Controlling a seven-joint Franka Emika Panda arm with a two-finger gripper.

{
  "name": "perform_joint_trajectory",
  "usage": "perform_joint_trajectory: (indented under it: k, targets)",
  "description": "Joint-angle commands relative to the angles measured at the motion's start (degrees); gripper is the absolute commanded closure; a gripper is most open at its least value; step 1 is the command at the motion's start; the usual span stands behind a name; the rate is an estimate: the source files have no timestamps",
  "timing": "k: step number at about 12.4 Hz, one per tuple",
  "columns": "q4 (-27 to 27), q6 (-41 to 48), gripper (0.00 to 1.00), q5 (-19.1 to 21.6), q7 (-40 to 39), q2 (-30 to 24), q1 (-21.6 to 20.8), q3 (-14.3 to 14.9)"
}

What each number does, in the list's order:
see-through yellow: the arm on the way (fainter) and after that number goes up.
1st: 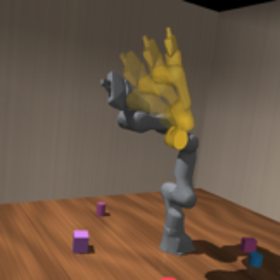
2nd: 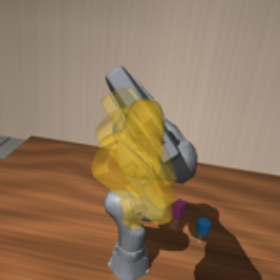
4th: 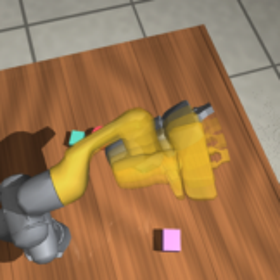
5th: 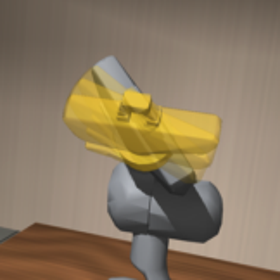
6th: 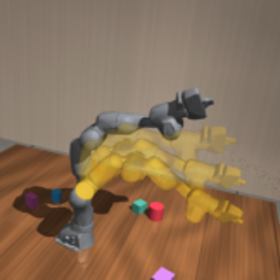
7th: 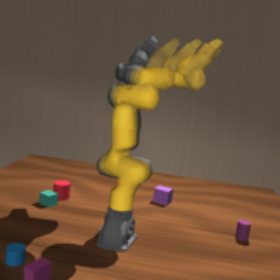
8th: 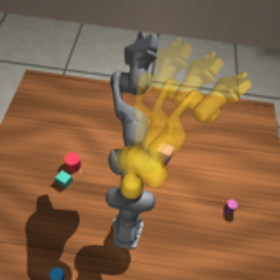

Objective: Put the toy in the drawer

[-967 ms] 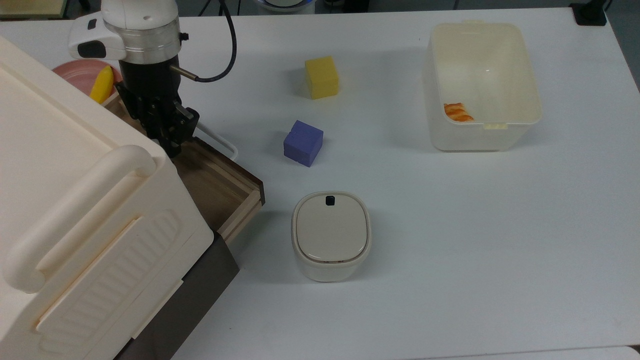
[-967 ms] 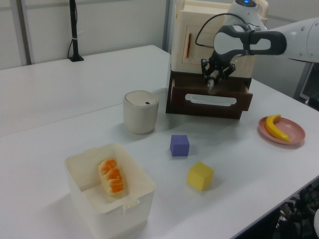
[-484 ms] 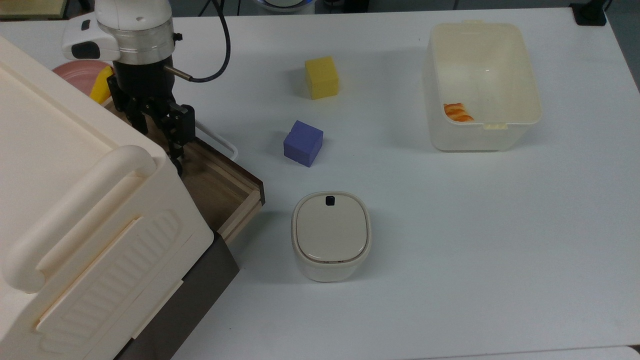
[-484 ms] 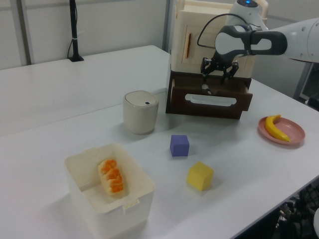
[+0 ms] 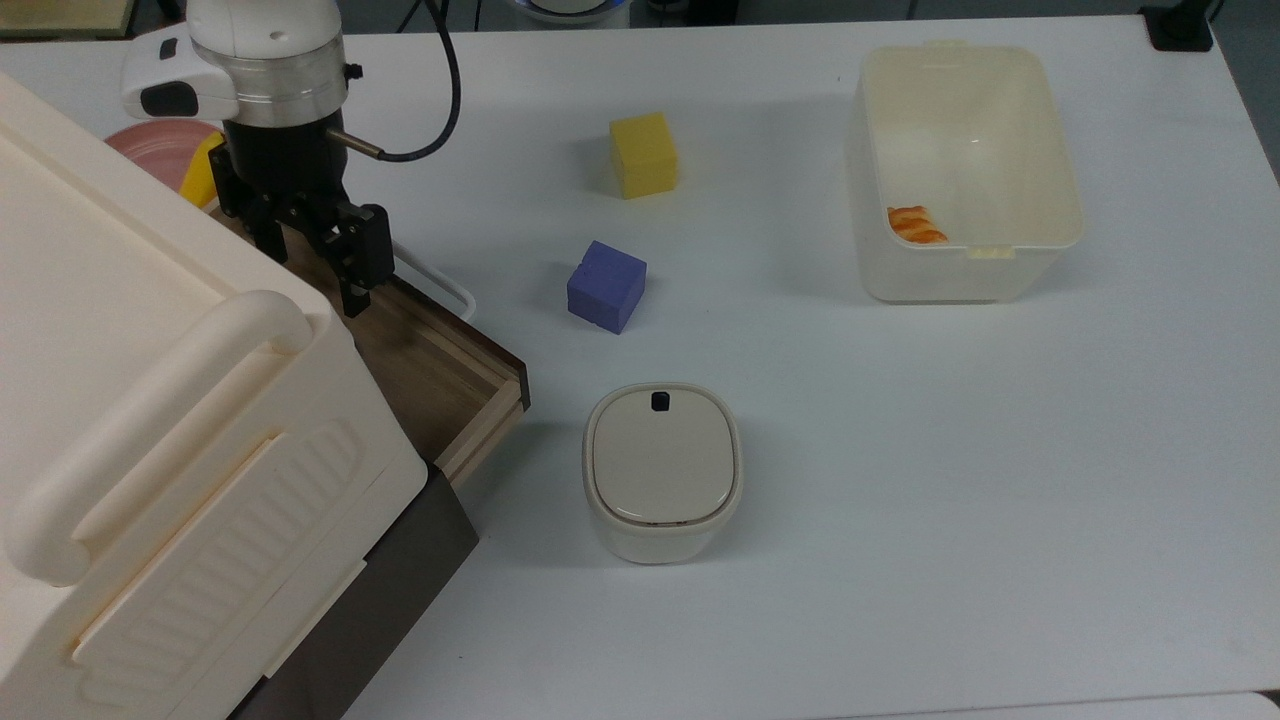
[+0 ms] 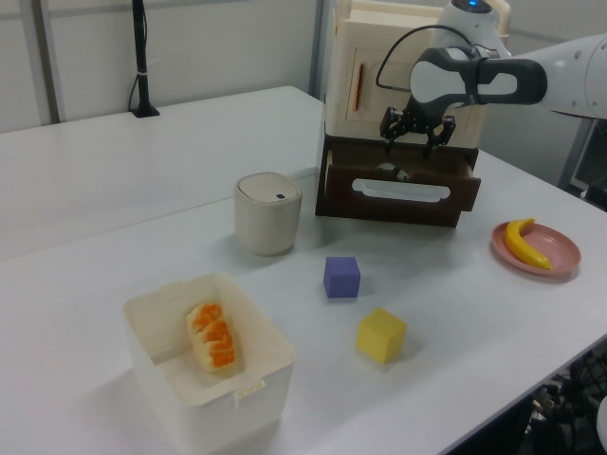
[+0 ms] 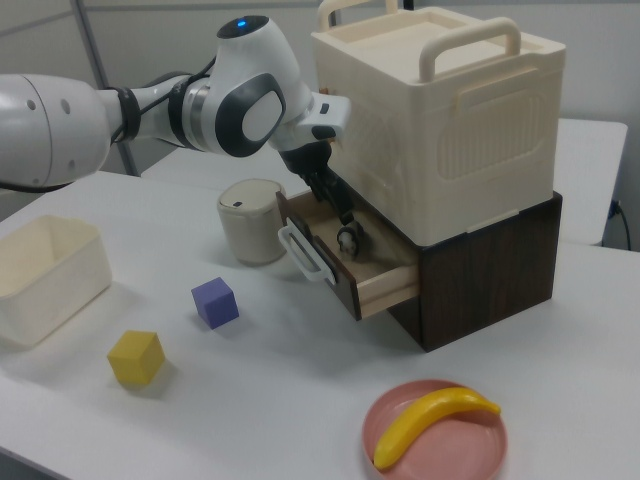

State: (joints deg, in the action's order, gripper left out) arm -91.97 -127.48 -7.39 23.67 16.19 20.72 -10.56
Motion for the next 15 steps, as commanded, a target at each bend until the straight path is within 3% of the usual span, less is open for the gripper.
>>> perform_joint_trajectory:
  k: [1,5,8,10,15]
  targets:
    - [0.56,9.75,0.01,-0.43,-0.99,-4.39,-1.38,-0.16]
    - [-1.01,24.62,0.0,0.0,-7.9,-11.34,-8.04,-0.43]
    - [-2.6,29.3,0.0,1.24,-11.61,-16.01,-12.36,-0.86]
    - [-2.51,32.64,0.0,1.41,-16.44,-16.37,-12.63,-2.45]
    - [-3.74,32.3,0.0,1.41,-17.87,-16.37,-12.63,-2.54]
